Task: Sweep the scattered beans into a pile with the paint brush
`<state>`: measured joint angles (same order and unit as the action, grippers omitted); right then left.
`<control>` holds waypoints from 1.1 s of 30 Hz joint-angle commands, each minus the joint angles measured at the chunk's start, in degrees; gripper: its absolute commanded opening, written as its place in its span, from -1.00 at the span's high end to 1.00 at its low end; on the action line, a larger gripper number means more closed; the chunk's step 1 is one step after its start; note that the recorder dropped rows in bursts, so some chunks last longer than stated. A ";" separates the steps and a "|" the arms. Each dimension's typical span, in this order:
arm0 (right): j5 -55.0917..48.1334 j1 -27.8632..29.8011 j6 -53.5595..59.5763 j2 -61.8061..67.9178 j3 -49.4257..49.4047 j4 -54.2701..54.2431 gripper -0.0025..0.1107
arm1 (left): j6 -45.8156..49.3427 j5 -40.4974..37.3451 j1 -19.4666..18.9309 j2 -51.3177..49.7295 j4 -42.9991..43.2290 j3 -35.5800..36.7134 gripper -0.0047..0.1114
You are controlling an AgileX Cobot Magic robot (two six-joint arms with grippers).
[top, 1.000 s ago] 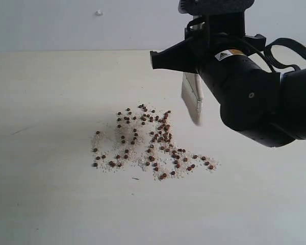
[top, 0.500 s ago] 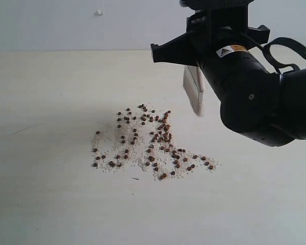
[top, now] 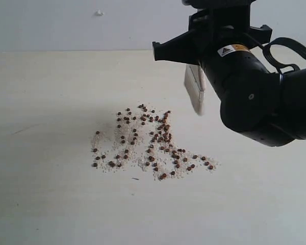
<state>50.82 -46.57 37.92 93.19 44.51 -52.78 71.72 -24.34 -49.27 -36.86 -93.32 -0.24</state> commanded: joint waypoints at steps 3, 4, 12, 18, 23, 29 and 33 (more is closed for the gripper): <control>2.51 -0.10 -0.09 -1.29 -0.23 3.42 0.96 | -0.14 2.92 8.94 8.55 0.15 0.24 0.92; 2.93 -0.10 -0.09 -1.57 -0.23 4.08 0.96 | -0.14 2.92 10.66 9.63 0.15 0.24 0.92; 2.73 2.53 -0.13 -2.58 -0.23 8.41 0.96 | -0.14 2.79 26.77 19.51 0.15 0.24 0.92; -1.89 5.90 -2.90 -2.49 -0.23 16.64 0.96 | -0.14 2.71 35.49 23.81 0.15 0.24 0.92; -3.70 8.81 -13.26 -2.36 -0.23 27.09 0.96 | -0.14 2.71 39.77 27.06 0.15 0.24 0.92; 0.09 11.36 -32.35 0.39 -0.23 38.87 0.96 | -0.14 2.71 39.99 31.63 0.15 0.24 0.92; 4.32 11.25 -40.10 5.05 -0.23 39.20 0.96 | -0.14 2.71 39.99 34.75 0.15 0.24 0.92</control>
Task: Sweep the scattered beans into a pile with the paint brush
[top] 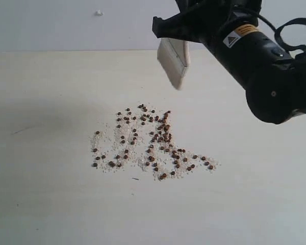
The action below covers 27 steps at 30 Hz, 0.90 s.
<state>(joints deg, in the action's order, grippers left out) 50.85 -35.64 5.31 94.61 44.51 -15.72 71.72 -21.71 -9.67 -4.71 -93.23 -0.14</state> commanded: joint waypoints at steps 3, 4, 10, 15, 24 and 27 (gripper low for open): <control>9.34 0.32 -14.00 8.52 -0.08 3.78 0.96 | -0.14 0.08 0.39 4.62 0.06 0.14 0.92; 10.73 0.32 -16.64 9.75 0.06 4.84 0.96 | -0.14 0.08 0.39 4.71 0.06 0.14 0.92; 13.13 -8.24 -23.04 17.54 5.83 -0.29 0.96 | -0.14 0.08 0.39 4.71 0.06 0.14 0.92; 15.33 -20.53 -12.54 22.58 11.67 -17.04 0.96 | -0.14 0.08 0.39 4.71 0.06 0.14 0.92; 14.27 -25.67 -12.54 31.59 20.36 -27.32 0.96 | -0.14 0.08 0.39 4.71 0.06 0.14 0.92; 11.76 -25.67 -9.63 32.13 22.17 -30.97 0.96 | -0.14 0.08 0.39 4.71 0.06 0.14 0.92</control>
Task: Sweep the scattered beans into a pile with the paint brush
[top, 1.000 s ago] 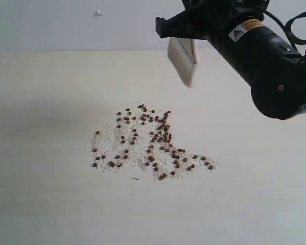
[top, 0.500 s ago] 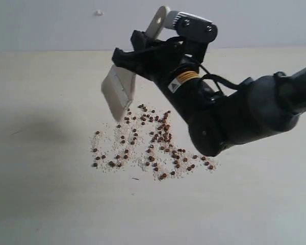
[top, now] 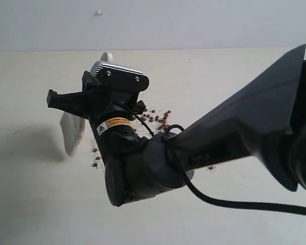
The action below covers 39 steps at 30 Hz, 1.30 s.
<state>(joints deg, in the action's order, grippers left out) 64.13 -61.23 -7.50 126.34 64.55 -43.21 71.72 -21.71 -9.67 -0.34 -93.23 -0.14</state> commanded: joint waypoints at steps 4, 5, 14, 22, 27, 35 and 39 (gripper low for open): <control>-3.67 -0.08 11.53 0.40 3.81 -8.43 0.96 | -0.14 0.08 0.39 0.34 0.06 0.14 0.92; -4.51 -0.08 11.94 0.40 4.04 -8.97 0.96 | -0.14 0.08 0.39 0.34 0.06 0.14 0.92; -4.88 -0.08 24.61 1.45 4.04 -15.76 0.96 | -0.14 0.08 0.39 0.34 0.06 0.14 0.92; -4.51 1.22 39.37 -0.30 4.04 -23.99 0.96 | -0.14 0.08 0.39 0.34 0.06 0.14 0.92; -4.62 2.27 42.38 -0.74 4.04 -25.58 0.96 | -0.14 0.08 0.39 0.34 0.06 0.14 0.92; -4.99 3.08 45.54 -0.87 4.04 -29.21 0.96 | -0.14 0.08 0.39 0.34 0.06 0.14 0.92; -4.99 3.08 46.83 -0.90 4.04 -30.12 0.96 | -0.14 0.08 0.39 0.34 0.06 0.14 0.92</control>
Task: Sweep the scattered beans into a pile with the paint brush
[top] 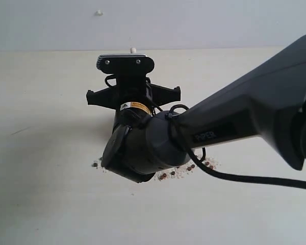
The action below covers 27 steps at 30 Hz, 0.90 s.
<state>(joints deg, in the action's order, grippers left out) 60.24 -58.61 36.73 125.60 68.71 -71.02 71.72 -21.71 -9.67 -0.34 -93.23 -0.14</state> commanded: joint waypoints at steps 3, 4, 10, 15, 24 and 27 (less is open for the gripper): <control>-0.99 0.45 2.59 -0.26 -0.12 -1.94 0.96 | -0.14 0.08 0.39 0.34 0.06 0.14 0.92; -0.99 0.45 2.34 -0.26 -0.12 -1.15 0.96 | -0.14 0.08 0.39 0.34 0.06 0.14 0.92; -1.75 0.03 -0.20 -2.09 -0.12 4.54 0.96 | -0.14 0.08 0.39 0.34 0.06 0.14 0.92; -2.31 0.03 -5.61 -3.53 -0.12 8.83 0.96 | -0.14 0.08 0.39 0.34 0.06 0.14 0.92; -1.46 0.03 -16.69 -3.67 -0.12 16.12 0.96 | -0.14 0.08 0.39 0.34 0.06 0.14 0.92; 2.42 0.03 -17.85 -3.56 -0.12 16.12 0.96 | -0.14 0.08 0.39 0.34 0.06 0.14 0.92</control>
<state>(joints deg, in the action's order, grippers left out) 58.75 -58.61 20.54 122.73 68.71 -56.28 71.72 -21.71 -9.67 -0.34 -93.23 -0.14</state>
